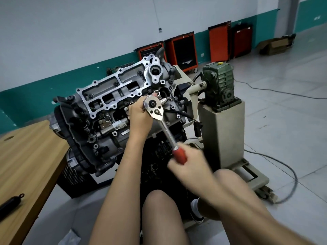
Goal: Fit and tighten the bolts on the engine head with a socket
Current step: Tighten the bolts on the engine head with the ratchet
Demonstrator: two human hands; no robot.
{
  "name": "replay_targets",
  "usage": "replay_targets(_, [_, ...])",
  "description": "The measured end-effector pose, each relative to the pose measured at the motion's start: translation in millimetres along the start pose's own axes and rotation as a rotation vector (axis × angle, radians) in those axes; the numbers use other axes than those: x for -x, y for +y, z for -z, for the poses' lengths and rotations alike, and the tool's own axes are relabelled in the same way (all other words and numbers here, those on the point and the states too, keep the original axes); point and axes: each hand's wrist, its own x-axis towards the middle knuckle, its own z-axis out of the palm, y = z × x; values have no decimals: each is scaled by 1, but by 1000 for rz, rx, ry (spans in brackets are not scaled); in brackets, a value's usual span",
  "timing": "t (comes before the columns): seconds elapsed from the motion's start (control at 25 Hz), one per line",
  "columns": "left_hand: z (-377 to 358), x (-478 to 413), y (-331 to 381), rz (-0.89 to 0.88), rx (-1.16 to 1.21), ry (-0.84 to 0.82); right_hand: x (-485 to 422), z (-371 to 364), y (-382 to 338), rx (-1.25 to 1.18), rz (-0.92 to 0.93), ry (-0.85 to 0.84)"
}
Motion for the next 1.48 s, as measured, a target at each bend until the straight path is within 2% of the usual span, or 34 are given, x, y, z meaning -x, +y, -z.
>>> replay_targets(0.08, [1, 1, 1, -9, 3, 21, 13, -47, -8, -270, -101, 19])
replay_targets(0.16, [4, 1, 1, -18, -13, -8, 15, -59, -12, -335, -139, -3])
replay_targets(0.28, [7, -1, 1, 21, -21, -48, -3, -1, -2, -50, -48, -122])
replay_targets(0.4, [6, -2, 7, 6, 0, -88, -56, 83, -6, 457, 148, -288])
replay_targets(0.52, [5, -1, 9, 4, -10, -61, -98, 120, -21, 732, 298, -287])
replay_targets(0.6, [6, 1, 8, 34, 10, -48, -84, 108, -12, 640, 270, -247])
replay_targets(0.84, [3, 4, 10, 26, 5, 13, 6, -31, 5, -124, -15, 33])
replay_targets(0.92, [5, 3, 11, 32, -4, 5, 8, -46, 1, -211, -47, 21])
replay_targets(1.04, [5, 0, 8, 32, -7, -37, -9, 6, 9, 38, 59, -70])
replay_targets(1.2, [4, -3, 8, -17, 11, -89, -73, 104, -4, 570, 241, -297])
replay_targets(1.28, [5, -4, 7, -8, 14, -75, -101, 125, -18, 736, 361, -299])
replay_targets(1.36, [4, -3, 4, -13, 20, -67, -100, 121, -16, 737, 363, -257])
replay_targets(1.48, [1, -1, 1, -19, 20, -28, -49, 75, 9, 449, 215, -149])
